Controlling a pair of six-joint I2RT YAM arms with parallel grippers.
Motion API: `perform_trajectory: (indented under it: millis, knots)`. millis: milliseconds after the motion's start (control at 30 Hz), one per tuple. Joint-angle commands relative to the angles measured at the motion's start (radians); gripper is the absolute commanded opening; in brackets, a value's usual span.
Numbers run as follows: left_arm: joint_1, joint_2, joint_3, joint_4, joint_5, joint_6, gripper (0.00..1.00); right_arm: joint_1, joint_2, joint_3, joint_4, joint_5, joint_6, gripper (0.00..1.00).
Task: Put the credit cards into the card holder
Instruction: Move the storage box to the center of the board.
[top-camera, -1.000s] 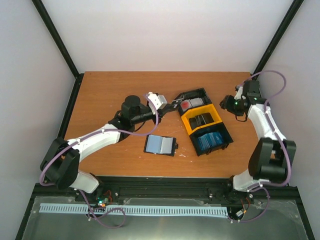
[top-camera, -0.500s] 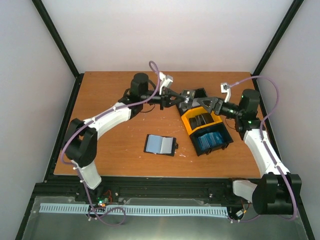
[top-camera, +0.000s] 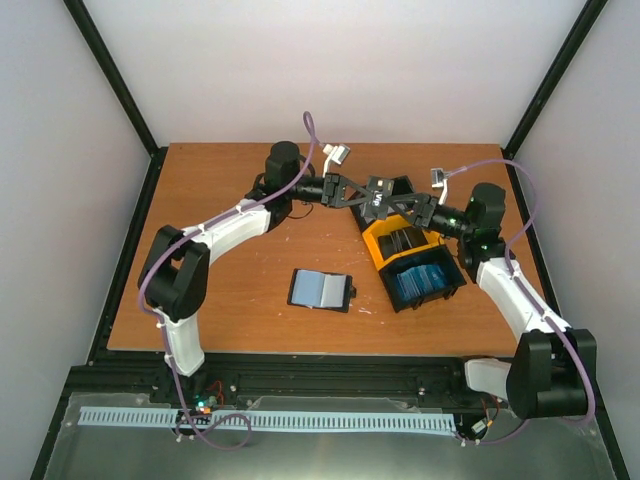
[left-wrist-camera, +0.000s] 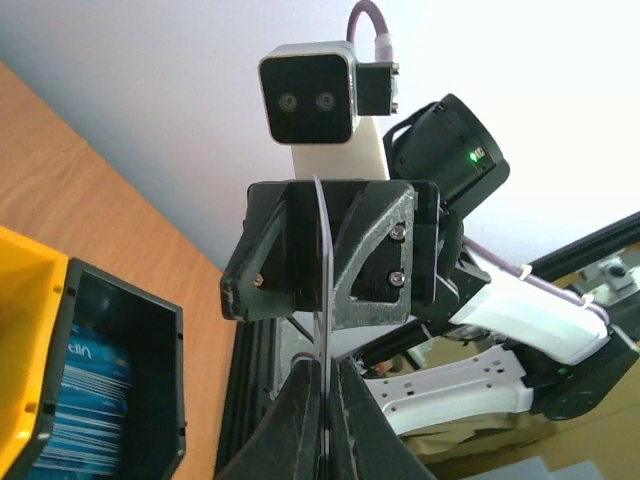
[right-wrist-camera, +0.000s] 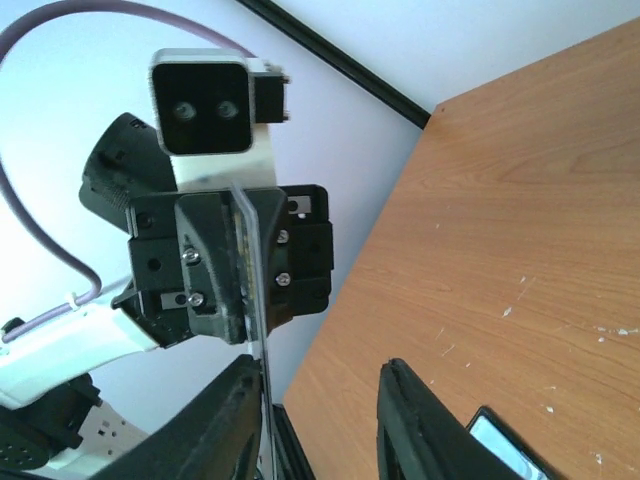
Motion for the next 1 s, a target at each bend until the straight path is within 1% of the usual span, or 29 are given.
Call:
perform_trajectory:
  millis: [0,67,100,300,400,467,533,567,600,633,667,733,833,900,967]
  knots:
    - [-0.004,0.007,-0.006,0.128,0.019,-0.171,0.01,0.016,0.031,-0.050,0.141,-0.020,0.133,0.30]
    - [-0.007,0.010,-0.014,0.109,0.009,-0.165,0.01,0.022,0.025,-0.090,0.284,-0.019,0.217,0.29]
    - [-0.008,0.013,-0.018,0.102,0.005,-0.164,0.01,0.026,0.025,-0.096,0.312,-0.016,0.236,0.29]
    - [-0.026,0.027,-0.006,0.109,0.009,-0.164,0.01,0.056,0.059,-0.119,0.343,-0.023,0.242,0.24]
    - [-0.037,0.035,-0.010,0.114,0.011,-0.158,0.01,0.071,0.070,-0.144,0.423,-0.029,0.275,0.22]
    - [-0.046,0.042,-0.012,0.112,0.013,-0.143,0.02,0.075,0.077,-0.169,0.511,-0.033,0.306,0.15]
    - [-0.051,0.050,-0.011,0.103,0.011,-0.121,0.05,0.075,0.082,-0.192,0.587,-0.029,0.326,0.06]
    - [-0.053,0.054,-0.012,0.095,0.010,-0.105,0.09,0.075,0.085,-0.202,0.601,-0.022,0.314,0.03]
    - [-0.053,0.059,-0.012,0.079,0.006,-0.086,0.15,0.075,0.084,-0.209,0.586,-0.007,0.284,0.03]
    - [-0.052,0.063,-0.009,0.061,-0.005,-0.058,0.22,0.075,0.082,-0.212,0.545,0.010,0.241,0.03]
    - [-0.052,0.068,0.000,0.034,-0.018,-0.032,0.26,0.074,0.080,-0.212,0.486,0.028,0.188,0.03]
    - [-0.053,0.095,0.029,-0.008,-0.026,-0.001,0.33,0.073,0.082,-0.205,0.399,0.054,0.125,0.03]
    - [-0.054,0.162,0.087,-0.060,-0.023,0.018,0.33,0.058,0.082,-0.209,0.371,0.074,0.113,0.03]
    - [-0.058,0.207,0.116,-0.059,-0.023,0.016,0.27,0.031,0.088,-0.204,0.340,0.073,0.099,0.03]
    - [-0.063,0.259,0.156,-0.049,-0.022,0.008,0.17,0.001,0.103,-0.195,0.290,0.066,0.072,0.03]
